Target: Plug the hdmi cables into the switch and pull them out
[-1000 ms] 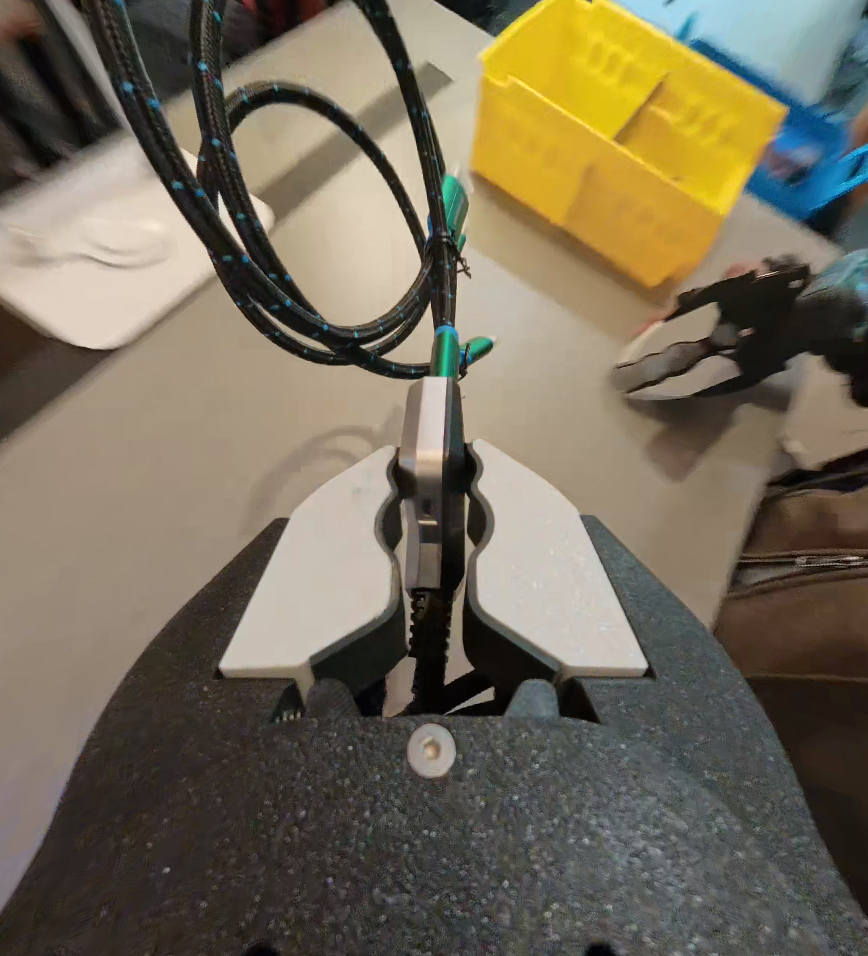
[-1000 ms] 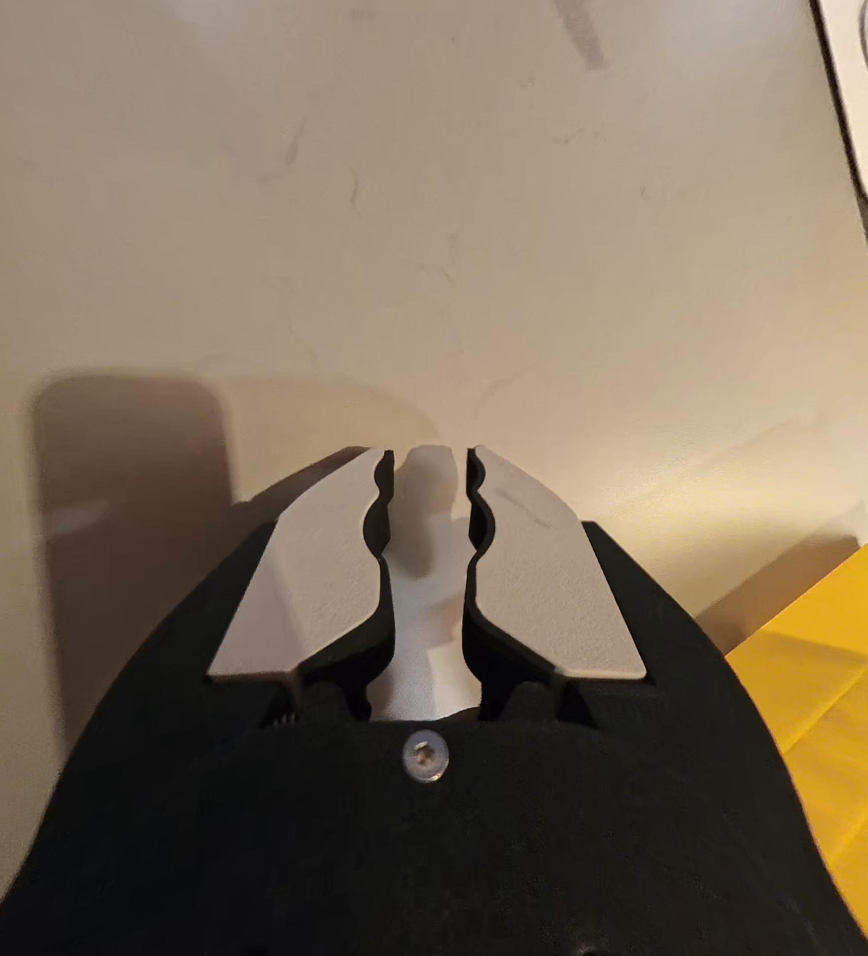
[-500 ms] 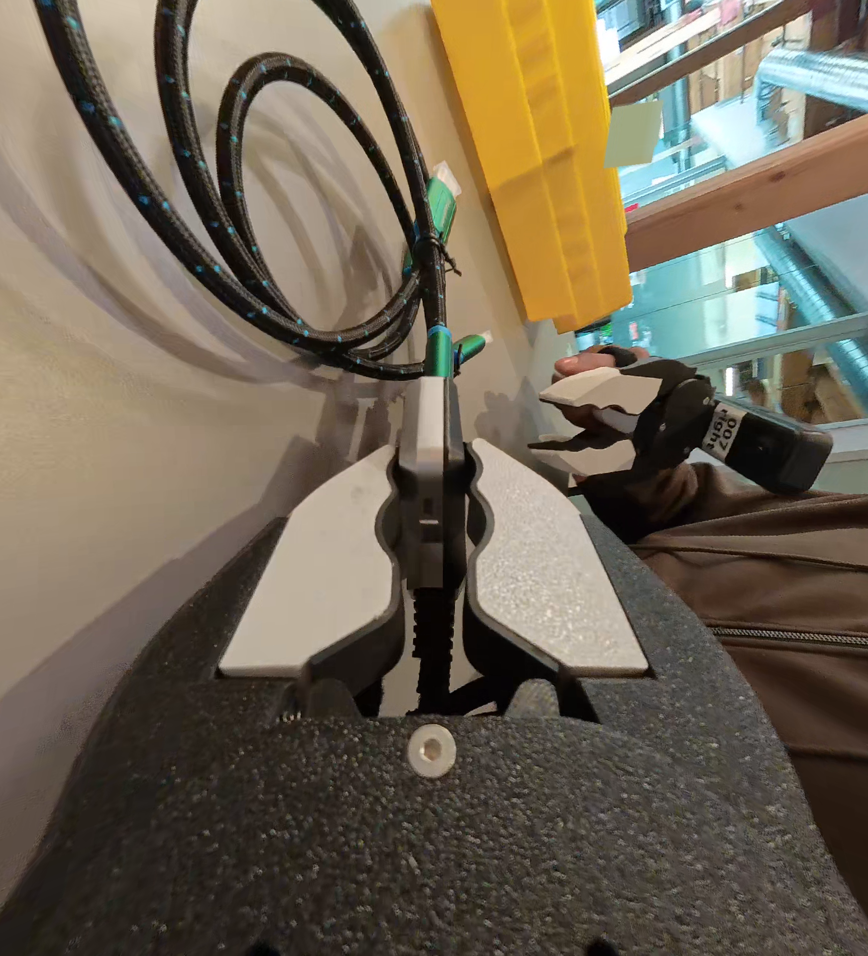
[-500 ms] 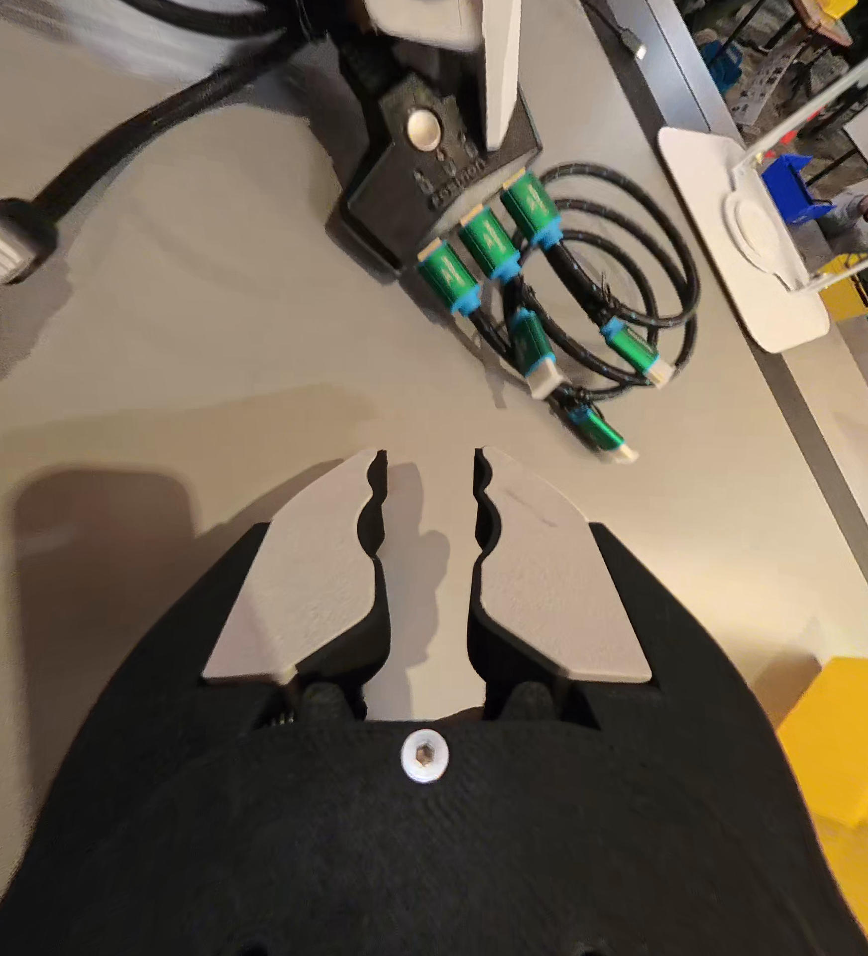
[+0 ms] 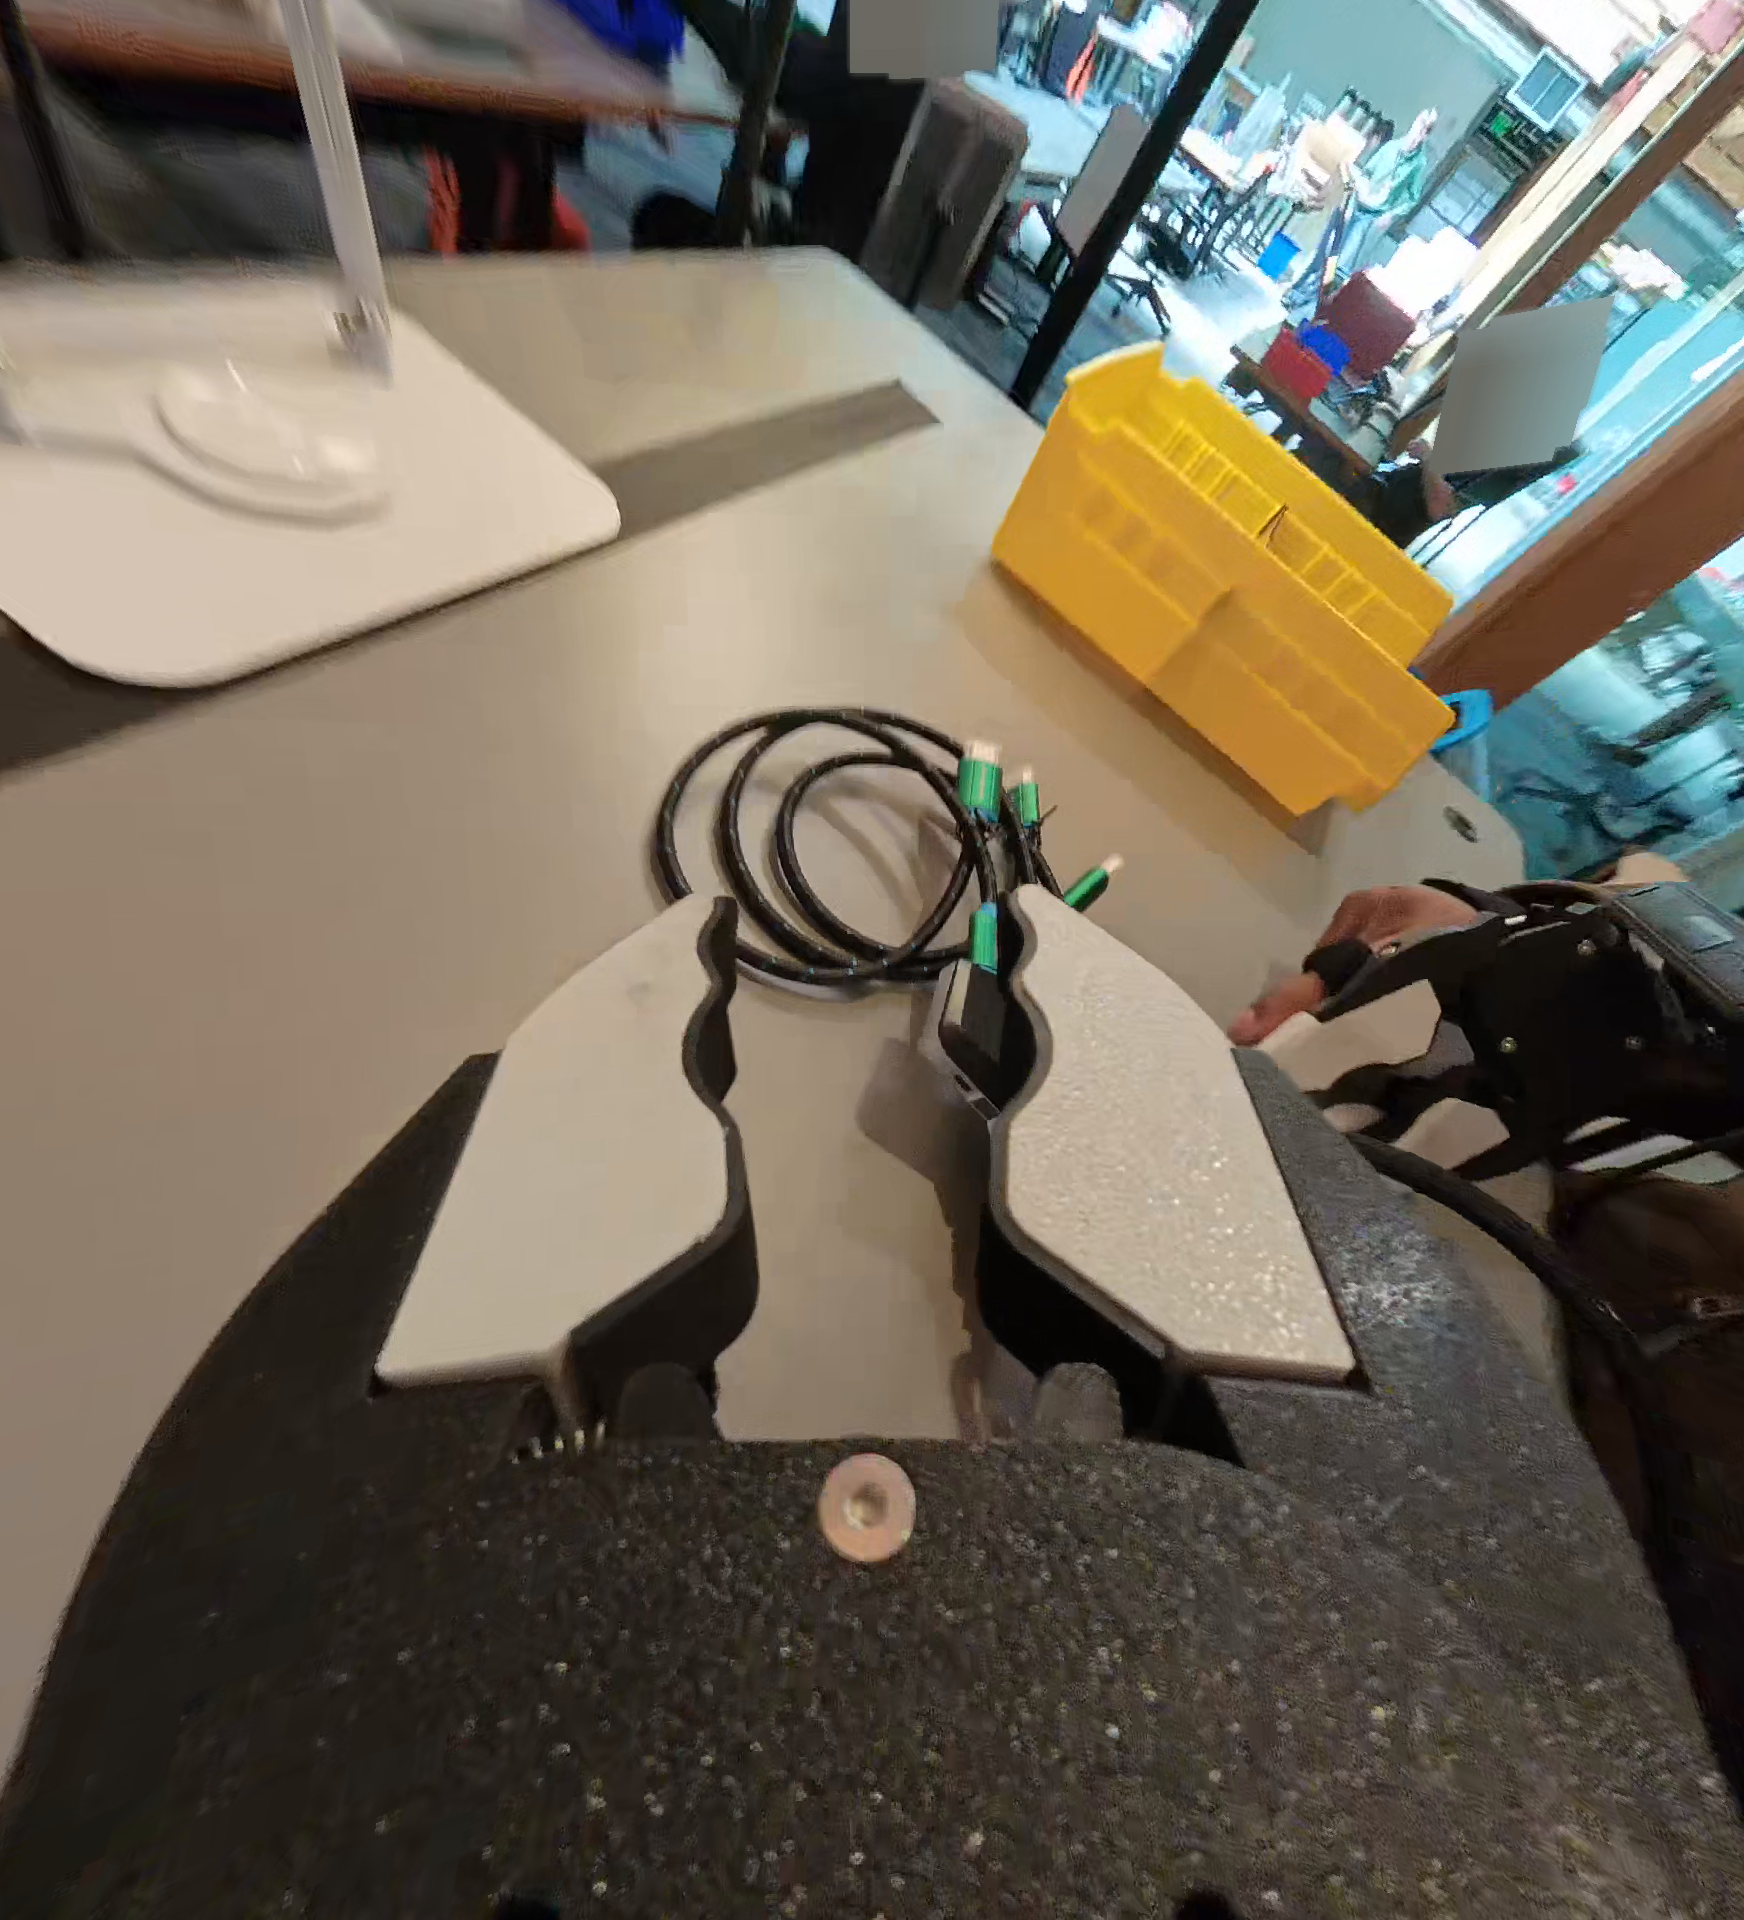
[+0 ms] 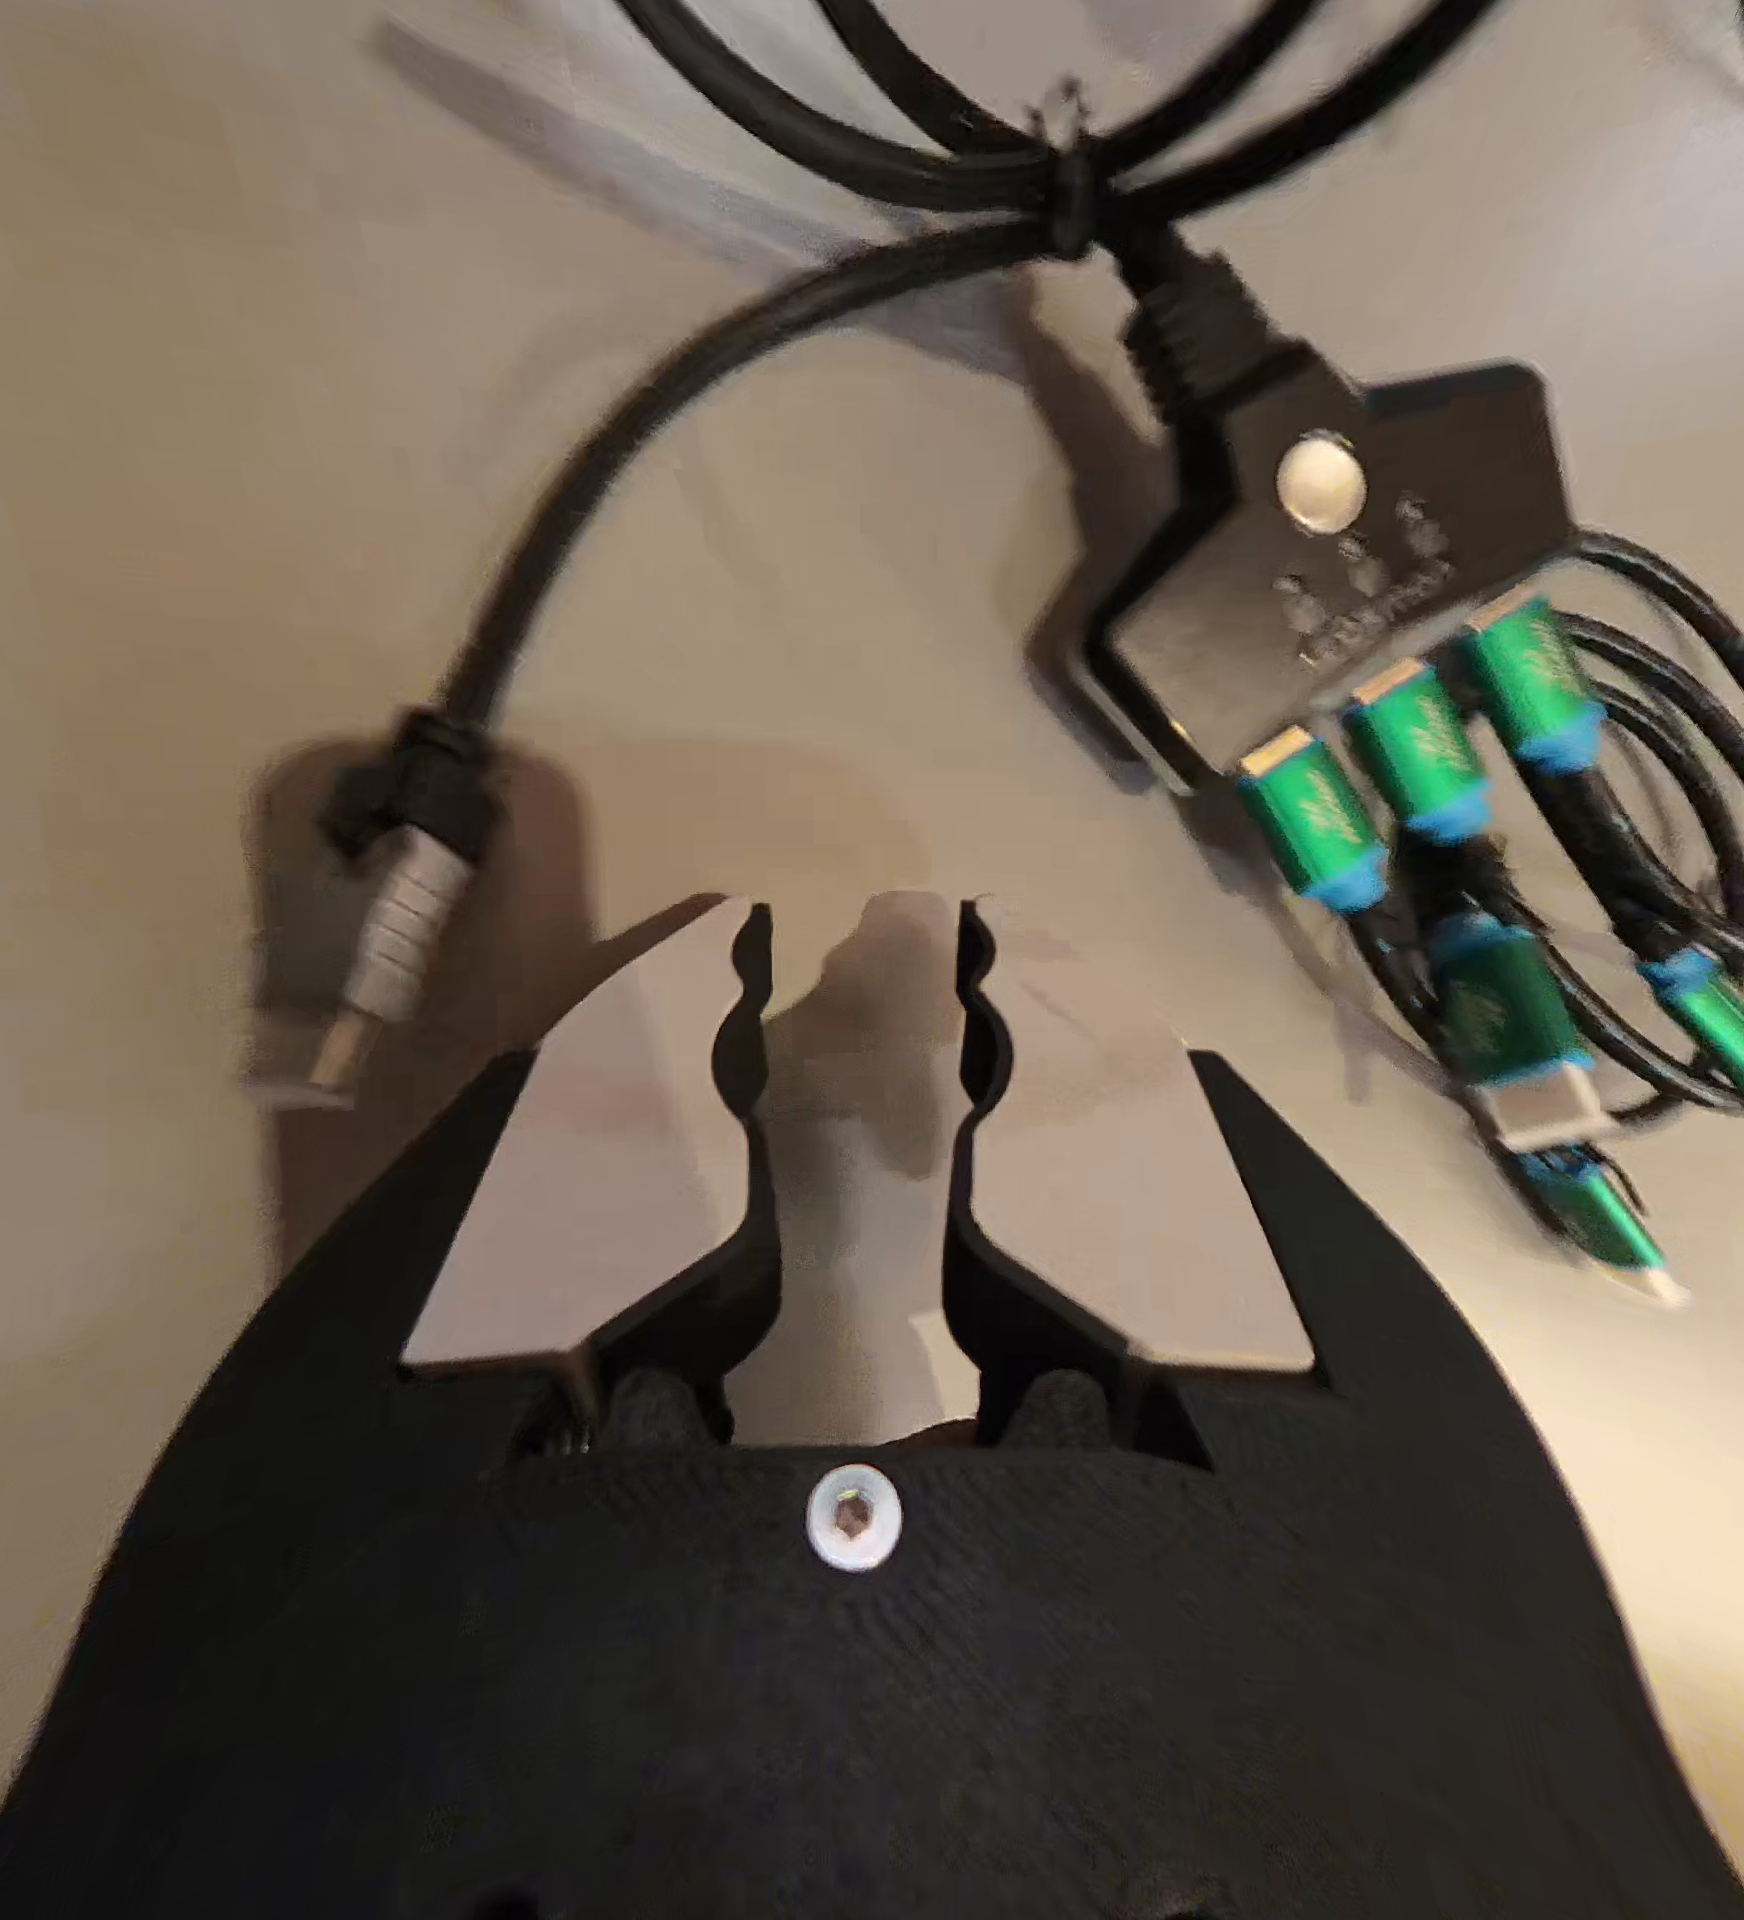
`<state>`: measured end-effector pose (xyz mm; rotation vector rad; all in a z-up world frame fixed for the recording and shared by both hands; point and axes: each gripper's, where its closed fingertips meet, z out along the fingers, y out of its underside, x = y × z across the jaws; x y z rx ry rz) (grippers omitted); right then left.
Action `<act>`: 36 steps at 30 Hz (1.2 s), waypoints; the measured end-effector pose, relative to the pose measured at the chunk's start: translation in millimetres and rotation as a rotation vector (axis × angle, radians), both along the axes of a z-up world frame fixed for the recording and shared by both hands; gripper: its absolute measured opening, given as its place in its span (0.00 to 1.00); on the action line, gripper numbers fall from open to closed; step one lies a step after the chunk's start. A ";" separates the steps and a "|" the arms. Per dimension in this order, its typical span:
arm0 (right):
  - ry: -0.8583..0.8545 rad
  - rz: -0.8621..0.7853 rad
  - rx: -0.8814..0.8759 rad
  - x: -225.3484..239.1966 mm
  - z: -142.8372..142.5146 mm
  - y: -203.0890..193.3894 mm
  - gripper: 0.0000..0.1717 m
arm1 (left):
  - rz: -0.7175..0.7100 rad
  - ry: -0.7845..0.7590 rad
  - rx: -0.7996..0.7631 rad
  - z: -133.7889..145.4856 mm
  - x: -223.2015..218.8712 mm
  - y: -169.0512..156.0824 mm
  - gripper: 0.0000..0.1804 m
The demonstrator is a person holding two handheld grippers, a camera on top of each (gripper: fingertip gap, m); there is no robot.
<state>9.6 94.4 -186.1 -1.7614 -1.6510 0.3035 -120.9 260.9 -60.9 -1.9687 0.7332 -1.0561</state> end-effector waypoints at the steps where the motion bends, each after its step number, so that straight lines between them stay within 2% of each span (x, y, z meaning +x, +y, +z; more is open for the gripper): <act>1: 0.005 0.025 -0.014 -7.5 -0.4 -7.9 0.20 | 0.000 0.015 0.085 15.6 -6.3 -6.1 0.25; 3: 0.007 0.077 -0.024 -25.7 -0.5 -21.0 0.20 | -0.011 0.045 0.208 38.3 -13.4 -24.0 0.21; 8: -0.015 0.153 0.027 -88.4 0.4 -29.2 0.19 | 0.062 0.077 0.316 73.0 -20.6 -65.3 0.25; 12: -0.007 0.070 0.082 -145.7 -0.1 -6.0 0.13 | 0.164 0.073 0.350 96.6 -31.5 -93.4 0.26; 16: 0.006 0.003 0.033 -171.6 0.0 7.2 0.18 | 0.210 -0.011 0.346 120.1 -36.3 -118.8 0.26; 18: -0.005 0.048 0.028 -162.4 0.9 -1.8 0.21 | 0.222 -0.015 0.357 124.9 -34.9 -129.8 0.26; 22: -0.029 0.115 0.055 -114.2 2.5 -24.0 0.21 | 0.216 0.008 0.378 120.2 -23.1 -145.0 0.28; 26: -0.011 0.049 0.058 -59.5 2.7 -21.6 0.21 | 0.161 0.057 0.375 107.8 6.6 -147.0 0.31; 29: 0.031 -0.027 0.042 -27.2 3.3 -3.0 0.21 | 0.103 0.280 0.413 94.6 18.9 -127.7 0.32; 31: 0.068 -0.078 0.021 -10.7 5.7 10.3 0.21 | 0.070 0.400 0.414 96.0 16.3 -106.7 0.33; 34: 0.102 -0.128 0.001 5.7 8.7 23.7 0.21 | -0.101 0.396 0.348 94.6 18.1 -77.1 0.34; 36: 0.081 -0.158 -0.025 11.7 5.7 27.6 0.22 | -0.259 0.372 0.215 70.1 15.7 -55.4 0.34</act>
